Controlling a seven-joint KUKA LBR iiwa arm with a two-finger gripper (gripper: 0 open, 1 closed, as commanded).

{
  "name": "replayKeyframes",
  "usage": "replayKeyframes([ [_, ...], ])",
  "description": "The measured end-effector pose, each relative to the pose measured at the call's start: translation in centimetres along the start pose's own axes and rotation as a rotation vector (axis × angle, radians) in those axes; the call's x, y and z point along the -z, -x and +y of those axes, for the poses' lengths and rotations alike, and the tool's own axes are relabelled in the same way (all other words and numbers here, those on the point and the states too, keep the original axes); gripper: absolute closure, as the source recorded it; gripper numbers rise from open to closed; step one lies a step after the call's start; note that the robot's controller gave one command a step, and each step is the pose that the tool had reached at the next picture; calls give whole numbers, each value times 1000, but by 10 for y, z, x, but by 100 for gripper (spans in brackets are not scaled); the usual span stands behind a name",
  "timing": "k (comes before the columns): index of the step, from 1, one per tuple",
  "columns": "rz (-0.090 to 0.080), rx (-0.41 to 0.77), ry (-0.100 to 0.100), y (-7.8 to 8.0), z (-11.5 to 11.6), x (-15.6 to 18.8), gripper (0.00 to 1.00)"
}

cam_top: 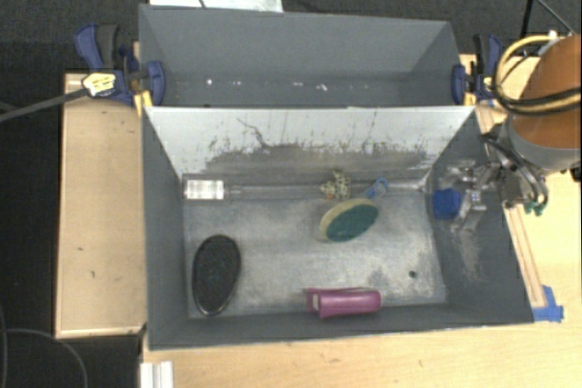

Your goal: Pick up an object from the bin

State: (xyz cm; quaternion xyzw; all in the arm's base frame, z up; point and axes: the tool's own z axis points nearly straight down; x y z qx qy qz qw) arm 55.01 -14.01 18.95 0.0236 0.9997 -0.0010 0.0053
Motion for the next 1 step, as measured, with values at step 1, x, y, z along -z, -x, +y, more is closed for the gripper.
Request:
replayKeyframes([
  [1, 3, 20, 0, -19, -9, 45, 100],
])
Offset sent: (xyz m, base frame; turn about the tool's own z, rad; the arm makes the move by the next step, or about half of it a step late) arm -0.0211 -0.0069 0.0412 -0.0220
